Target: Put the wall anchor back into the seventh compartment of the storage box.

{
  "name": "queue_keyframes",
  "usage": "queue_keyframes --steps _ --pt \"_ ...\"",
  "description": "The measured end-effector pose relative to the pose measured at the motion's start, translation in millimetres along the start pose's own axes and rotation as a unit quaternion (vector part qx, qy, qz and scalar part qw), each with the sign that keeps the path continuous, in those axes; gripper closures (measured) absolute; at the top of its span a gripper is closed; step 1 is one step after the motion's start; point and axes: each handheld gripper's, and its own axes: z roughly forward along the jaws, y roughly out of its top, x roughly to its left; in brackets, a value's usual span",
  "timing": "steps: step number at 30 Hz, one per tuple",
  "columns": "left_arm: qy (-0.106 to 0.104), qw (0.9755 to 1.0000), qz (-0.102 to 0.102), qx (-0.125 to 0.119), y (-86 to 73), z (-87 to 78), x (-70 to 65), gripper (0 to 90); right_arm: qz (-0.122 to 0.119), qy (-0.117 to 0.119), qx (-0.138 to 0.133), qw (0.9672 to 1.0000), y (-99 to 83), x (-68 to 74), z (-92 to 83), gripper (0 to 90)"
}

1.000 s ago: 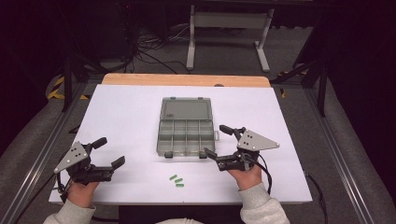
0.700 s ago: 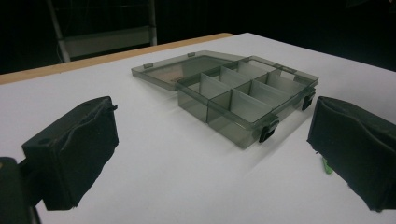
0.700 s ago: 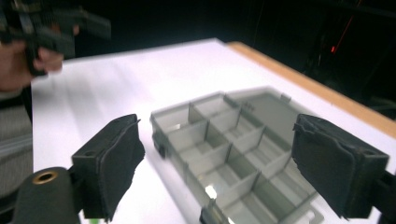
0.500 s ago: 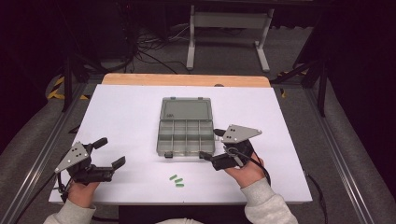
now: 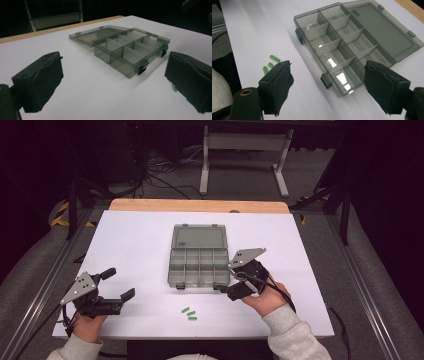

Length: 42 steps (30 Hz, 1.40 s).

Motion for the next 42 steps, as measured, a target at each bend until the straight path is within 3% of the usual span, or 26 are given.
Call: queue_keyframes --steps 10,16,25,34,42 --pt "-0.003 1.0000 -0.003 0.002 -0.7 2.4 -0.7 2.2 0.001 0.004 0.051 0.9987 7.2 -0.9 3.6 23.5" --pt "-0.003 1.0000 -0.001 0.003 -0.5 1.7 -0.2 2.3 -0.002 0.005 0.087 0.9962 10.8 1.0 11.0 24.6" --pt "-0.002 1.0000 -0.001 0.002 -0.5 1.9 -0.1 2.2 -0.008 0.005 0.120 0.9927 17.8 5.0 19.3 25.0" --pt "-0.002 1.0000 -0.002 0.003 -0.7 1.7 0.3 2.2 -0.003 0.015 0.171 0.9852 23.6 5.4 30.9 25.5" --pt "-0.004 1.0000 -0.001 0.003 -0.9 2.6 0.1 2.2 -0.010 0.020 0.179 0.9836 28.7 10.0 37.3 25.9"
